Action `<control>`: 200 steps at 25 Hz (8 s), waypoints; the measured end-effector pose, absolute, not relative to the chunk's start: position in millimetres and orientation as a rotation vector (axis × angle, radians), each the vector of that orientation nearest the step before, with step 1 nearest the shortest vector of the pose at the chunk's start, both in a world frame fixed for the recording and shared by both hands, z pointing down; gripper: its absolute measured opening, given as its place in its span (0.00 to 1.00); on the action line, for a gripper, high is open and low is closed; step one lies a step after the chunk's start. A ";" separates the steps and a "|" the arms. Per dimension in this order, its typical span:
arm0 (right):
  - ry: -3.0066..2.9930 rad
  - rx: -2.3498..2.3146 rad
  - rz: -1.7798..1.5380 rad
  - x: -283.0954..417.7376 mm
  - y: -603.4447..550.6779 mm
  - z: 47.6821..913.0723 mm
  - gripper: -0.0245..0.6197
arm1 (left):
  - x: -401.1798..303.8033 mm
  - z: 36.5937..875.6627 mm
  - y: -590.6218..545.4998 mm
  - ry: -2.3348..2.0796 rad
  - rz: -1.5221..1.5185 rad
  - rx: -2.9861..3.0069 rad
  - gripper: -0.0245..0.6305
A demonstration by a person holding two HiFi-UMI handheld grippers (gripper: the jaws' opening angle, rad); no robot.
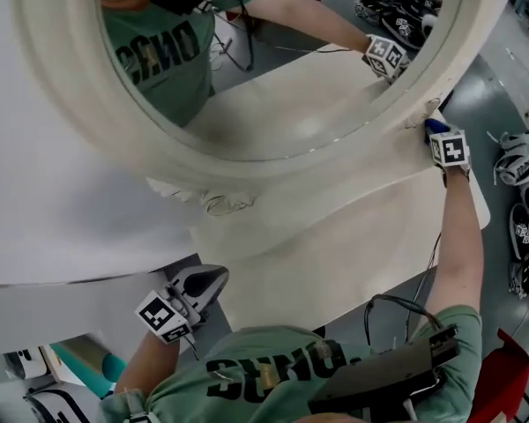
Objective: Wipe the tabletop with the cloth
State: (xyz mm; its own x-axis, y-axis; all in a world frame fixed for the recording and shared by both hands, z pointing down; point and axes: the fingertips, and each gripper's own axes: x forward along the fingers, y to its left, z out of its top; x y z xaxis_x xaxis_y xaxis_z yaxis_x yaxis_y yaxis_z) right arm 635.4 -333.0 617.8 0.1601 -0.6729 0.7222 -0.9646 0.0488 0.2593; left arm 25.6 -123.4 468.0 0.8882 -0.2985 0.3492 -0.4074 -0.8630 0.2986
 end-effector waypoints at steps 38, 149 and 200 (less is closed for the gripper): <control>-1.679 1.712 0.522 662.0 -297.5 641.3 0.24 | 80.2 454.2 -97.6 -0.359 0.383 2.725 0.05; -1.751 1.771 0.562 722.3 -205.5 724.0 0.24 | 163.0 457.1 -64.2 -0.244 0.481 2.674 0.05; -1.923 1.435 0.450 528.6 -119.9 717.3 0.24 | 115.8 448.0 -32.1 -0.156 0.302 2.687 0.05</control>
